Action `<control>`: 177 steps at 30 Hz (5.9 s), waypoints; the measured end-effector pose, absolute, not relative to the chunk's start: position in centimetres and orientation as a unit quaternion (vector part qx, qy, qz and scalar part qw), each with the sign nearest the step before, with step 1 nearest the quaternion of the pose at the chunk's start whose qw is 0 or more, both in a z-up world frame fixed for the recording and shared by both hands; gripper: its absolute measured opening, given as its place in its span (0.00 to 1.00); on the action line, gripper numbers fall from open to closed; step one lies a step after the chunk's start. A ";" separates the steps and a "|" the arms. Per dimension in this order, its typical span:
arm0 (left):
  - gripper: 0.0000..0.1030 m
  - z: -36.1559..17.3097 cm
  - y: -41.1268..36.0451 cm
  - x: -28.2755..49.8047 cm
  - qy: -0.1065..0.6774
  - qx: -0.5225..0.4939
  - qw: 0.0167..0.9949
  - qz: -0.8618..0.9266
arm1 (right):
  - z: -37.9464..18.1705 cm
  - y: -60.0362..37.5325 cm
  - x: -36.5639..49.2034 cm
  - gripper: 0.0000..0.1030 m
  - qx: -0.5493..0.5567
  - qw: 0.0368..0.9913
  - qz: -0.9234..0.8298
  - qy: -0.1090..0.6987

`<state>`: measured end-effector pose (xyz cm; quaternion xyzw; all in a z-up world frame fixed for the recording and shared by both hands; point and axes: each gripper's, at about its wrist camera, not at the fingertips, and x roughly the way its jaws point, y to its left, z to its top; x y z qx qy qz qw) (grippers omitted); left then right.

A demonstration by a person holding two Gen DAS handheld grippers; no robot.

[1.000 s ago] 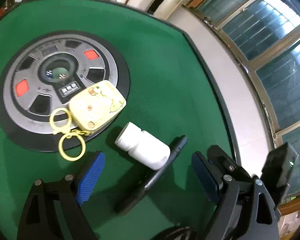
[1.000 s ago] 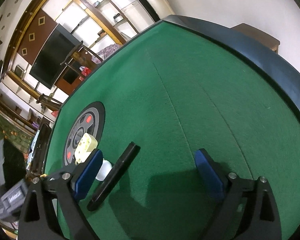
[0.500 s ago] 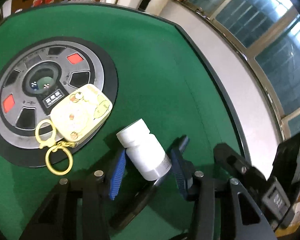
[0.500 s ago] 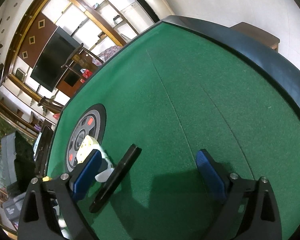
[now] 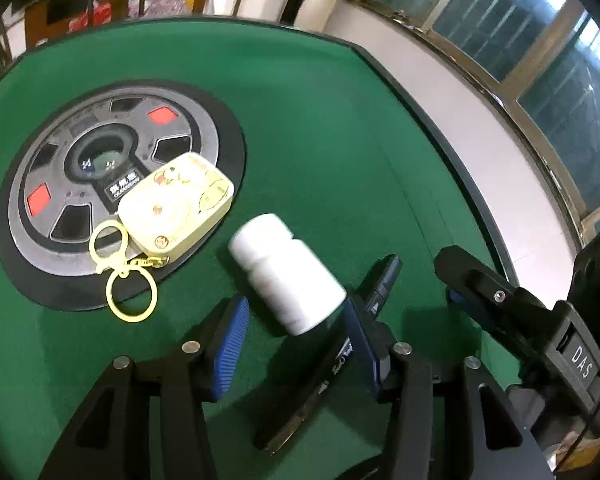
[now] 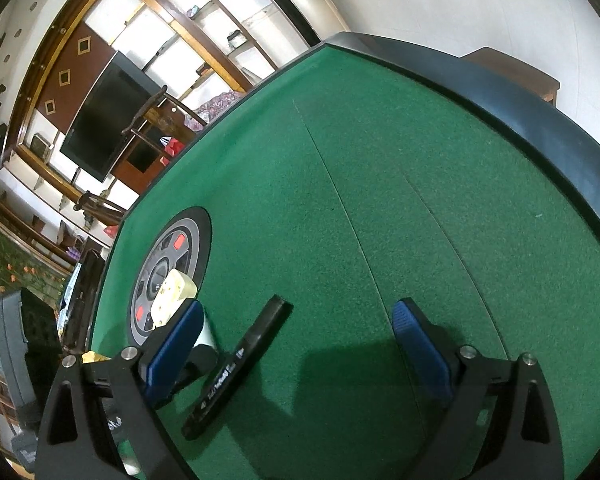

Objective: Organize rigid objects
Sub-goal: 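Move the left gripper to the white bottle while the right gripper approaches the black marker, then close the left gripper around the white bottle, then lift the white bottle with the left gripper while the right gripper grasps the black marker, then carry the bottle over the tray with the left gripper while the right gripper carries the marker, then lower the bottle into the tray and open the left gripper while the right gripper releases the marker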

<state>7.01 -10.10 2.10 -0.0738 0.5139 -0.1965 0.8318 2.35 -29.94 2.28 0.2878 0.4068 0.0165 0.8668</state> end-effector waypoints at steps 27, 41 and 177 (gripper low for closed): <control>0.40 2.7 -11.3 8.3 0.518 -0.059 0.829 -0.201 | 2.5 -29.7 2.4 0.95 0.278 0.871 0.021 0.404; 0.36 7.0 -1.2 2.0 0.474 -0.166 0.827 -0.254 | 2.3 -29.1 2.6 1.00 0.252 0.882 0.029 0.397; 0.36 2.2 26.2 -13.4 0.436 -0.121 0.892 -0.001 | 3.9 16.7 -10.5 0.15 -0.183 0.852 0.273 0.407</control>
